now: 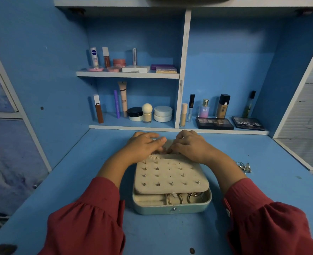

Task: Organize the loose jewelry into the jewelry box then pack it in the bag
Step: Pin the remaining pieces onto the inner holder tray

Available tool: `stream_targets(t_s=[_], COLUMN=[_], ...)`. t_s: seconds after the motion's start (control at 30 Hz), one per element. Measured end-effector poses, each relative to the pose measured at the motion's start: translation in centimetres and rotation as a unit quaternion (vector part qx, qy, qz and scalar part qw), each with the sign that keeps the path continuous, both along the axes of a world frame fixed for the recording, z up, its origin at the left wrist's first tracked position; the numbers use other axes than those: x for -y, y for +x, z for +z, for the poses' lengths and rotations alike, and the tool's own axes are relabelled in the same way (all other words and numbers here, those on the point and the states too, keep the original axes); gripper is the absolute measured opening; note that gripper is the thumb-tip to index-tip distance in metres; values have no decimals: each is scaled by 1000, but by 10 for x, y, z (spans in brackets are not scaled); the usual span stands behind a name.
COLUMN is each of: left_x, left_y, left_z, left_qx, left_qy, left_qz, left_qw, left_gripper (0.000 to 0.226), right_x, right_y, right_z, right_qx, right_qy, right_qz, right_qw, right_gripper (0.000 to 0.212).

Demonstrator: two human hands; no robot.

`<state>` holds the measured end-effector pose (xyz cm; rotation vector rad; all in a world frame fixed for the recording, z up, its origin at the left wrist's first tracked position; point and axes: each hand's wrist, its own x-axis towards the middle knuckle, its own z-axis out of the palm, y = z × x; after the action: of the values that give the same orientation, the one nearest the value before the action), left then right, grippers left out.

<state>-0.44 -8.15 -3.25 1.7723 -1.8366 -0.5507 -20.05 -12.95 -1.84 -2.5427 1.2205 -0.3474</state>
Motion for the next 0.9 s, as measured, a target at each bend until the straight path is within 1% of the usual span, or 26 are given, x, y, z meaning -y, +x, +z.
stream_targets(t_s=[0.03,0.1,0.13,0.2,0.23,0.27,0.33,0.37,0.4,0.47,0.53,0.57,0.67,0.73,0.8,0.9], left_x=[0,2,4,5,5,2,-3,-3,-3,-1,0,0,-2,-3,-5,-9], left_y=[1,6,9,11,11,9,4,4,6,11,14,14,14,16,16,13], left_z=[1,-3,-7,-10,-9,-6,2,4,4,1,-2,-3,1,4,6,8], left_qx=[4,20,28,51,52,42,-4,-27,-39,-33,1,8,-24,-48,-39,3], left_qy=[-14,-22,-16,-6,-5,-11,-31,-40,-49,-56,-43,-37,-33,-45,-52,-24], left_qz=[16,60,73,73,64,48,25,28,37,61,81,85,79,78,87,78], left_qw=[1000,998,997,996,997,998,999,998,997,996,996,996,996,995,994,997], left_gripper=[74,101,111,115,111,102,75,66,62,62,66,64,56,56,56,55], right_x=[-1,-2,-3,-4,-4,-4,-5,-7,-8,-11,-12,-12,-10,-10,-11,-13], right_y=[0,2,2,4,5,6,7,9,11,16,20,21,20,19,19,20], right_z=[1,1,0,-2,-3,-2,0,0,2,2,1,0,0,1,2,1], right_qx=[6,17,10,-10,-9,0,31,44,51,33,-2,-9,9,36,36,24], right_qy=[0,11,11,7,8,10,12,13,16,20,16,18,36,46,41,41], right_qz=[0,1,5,12,11,10,9,10,14,26,39,41,33,28,28,32], right_qw=[1000,1000,1000,1000,1000,1000,999,999,998,999,999,999,999,998,998,998], right_gripper=[33,35,35,37,37,37,37,37,36,36,37,37,37,37,37,35])
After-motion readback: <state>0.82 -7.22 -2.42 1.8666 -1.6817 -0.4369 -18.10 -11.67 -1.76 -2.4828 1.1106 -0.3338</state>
